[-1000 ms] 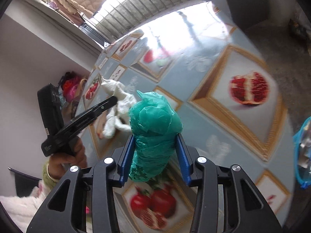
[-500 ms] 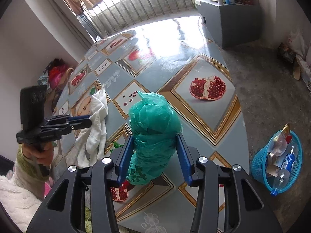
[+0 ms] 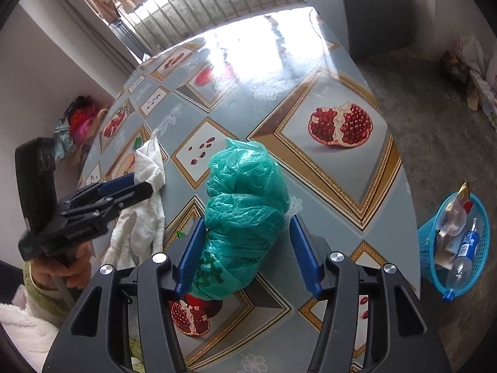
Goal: Collect trash
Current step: 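Close the left tool on the white cloth while the right tool grasps the green bag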
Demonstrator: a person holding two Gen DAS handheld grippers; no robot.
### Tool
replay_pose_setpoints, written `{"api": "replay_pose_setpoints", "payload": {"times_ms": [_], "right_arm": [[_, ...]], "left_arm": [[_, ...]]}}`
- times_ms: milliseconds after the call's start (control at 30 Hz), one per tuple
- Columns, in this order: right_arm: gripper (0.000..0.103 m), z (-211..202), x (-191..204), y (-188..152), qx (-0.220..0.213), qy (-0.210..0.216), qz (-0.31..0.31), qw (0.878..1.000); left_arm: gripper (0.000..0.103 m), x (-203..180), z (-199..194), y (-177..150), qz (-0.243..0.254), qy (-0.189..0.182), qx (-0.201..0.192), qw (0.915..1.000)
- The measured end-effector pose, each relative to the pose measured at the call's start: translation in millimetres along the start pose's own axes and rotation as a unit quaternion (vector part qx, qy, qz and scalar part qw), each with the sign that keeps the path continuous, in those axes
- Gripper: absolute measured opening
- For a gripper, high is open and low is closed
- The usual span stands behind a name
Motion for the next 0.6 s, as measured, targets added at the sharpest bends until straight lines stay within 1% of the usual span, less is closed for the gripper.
{"api": "replay_pose_setpoints", "payload": {"times_ms": [100,200,333,400,567,600], "right_arm": [[0.055,4.6,-1.6,0.9,0.001,0.006,0.010,1.000],[0.055,10.0,-2.4,0.4,0.007,0.014,0.019,1.000],[0.055,12.8,-2.4,-0.7,0.009,0.016,0.022,1.000],[0.052,12.4,-4.5,-0.3,0.006,0.016,0.028,0.999],[0.049,9.8,-11.6,-1.7,-0.002,0.024,0.047,0.999],[0.049,9.3,-12.3,-2.1,-0.003,0.024,0.047,0.999]], "left_arm": [[0.055,-10.0,2.2,-2.6,0.008,0.012,-0.006,0.9999],[0.052,-20.0,5.7,-4.3,0.027,0.030,-0.010,0.9991],[0.044,-27.1,6.2,-7.3,0.041,0.045,-0.017,0.9980],[0.040,-28.4,6.5,-8.5,0.043,0.051,-0.022,0.9975],[0.027,-30.6,7.4,-9.7,0.048,0.054,-0.026,0.9970],[0.026,-31.0,7.5,-9.8,0.050,0.055,-0.026,0.9969]]}}
Point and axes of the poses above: each gripper's, at about its wrist camera, not at the fingertips, and z roughly the way its jaws point, x to its left, y to its top, the point moved 2 cm from there along z, roughly the way its jaws point, and after that the axes turned 5 degrees about -z, right-handed, at the moved point
